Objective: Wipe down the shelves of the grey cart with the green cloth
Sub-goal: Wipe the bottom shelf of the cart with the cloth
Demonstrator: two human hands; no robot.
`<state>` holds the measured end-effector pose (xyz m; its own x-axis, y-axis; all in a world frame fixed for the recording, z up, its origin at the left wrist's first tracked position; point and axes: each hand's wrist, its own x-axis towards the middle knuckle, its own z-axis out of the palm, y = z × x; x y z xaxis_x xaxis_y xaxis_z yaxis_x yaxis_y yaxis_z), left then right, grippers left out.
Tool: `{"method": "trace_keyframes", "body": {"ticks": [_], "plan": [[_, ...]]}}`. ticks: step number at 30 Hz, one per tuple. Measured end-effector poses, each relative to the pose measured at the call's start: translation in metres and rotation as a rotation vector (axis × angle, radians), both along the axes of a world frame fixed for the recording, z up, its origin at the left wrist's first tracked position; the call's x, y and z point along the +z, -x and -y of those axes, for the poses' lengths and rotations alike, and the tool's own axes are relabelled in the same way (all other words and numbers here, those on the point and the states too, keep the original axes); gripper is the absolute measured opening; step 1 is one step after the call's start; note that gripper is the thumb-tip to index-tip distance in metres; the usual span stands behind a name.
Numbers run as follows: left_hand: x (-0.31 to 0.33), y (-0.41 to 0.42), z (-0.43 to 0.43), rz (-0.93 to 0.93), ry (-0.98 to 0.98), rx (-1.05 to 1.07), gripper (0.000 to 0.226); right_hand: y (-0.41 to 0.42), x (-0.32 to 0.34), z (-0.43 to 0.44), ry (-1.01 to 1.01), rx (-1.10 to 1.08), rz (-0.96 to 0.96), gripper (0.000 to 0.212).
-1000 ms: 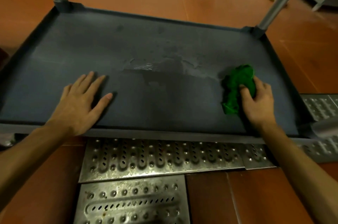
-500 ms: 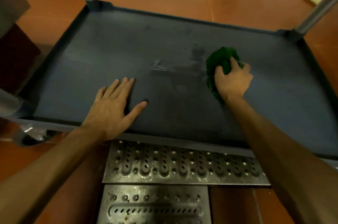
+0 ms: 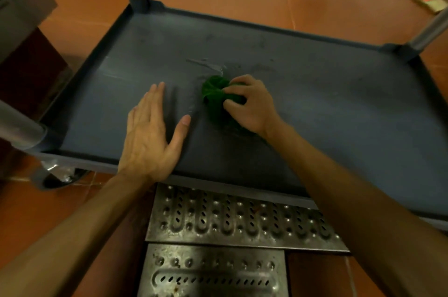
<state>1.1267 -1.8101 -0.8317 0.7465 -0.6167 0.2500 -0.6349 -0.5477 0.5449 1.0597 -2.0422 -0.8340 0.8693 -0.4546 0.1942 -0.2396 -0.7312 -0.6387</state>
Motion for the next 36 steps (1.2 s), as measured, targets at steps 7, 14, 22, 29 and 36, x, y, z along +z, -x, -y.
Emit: {"method": "trace_keyframes", "body": {"ticks": [7,14,22,29,36], "plan": [[-0.005,-0.003,-0.002,-0.028,0.045,0.026,0.081,0.061,0.000,-0.042,0.084,0.203,-0.074,0.044],[-0.010,-0.006,-0.004,-0.082,0.034,0.042,0.089,0.109,0.009,-0.013,0.004,0.202,-0.133,0.046],[-0.008,-0.004,-0.005,-0.125,0.037,0.060,0.073,0.090,0.037,0.019,-0.927,-0.187,0.125,0.030],[-0.004,-0.003,-0.003,-0.124,0.027,0.057,0.070,0.105,0.036,0.054,-0.112,-0.313,-0.078,0.033],[-0.001,0.001,-0.004,-0.098,0.009,0.027,0.076,0.118,0.014,-0.007,0.385,0.165,-0.379,0.080]]}}
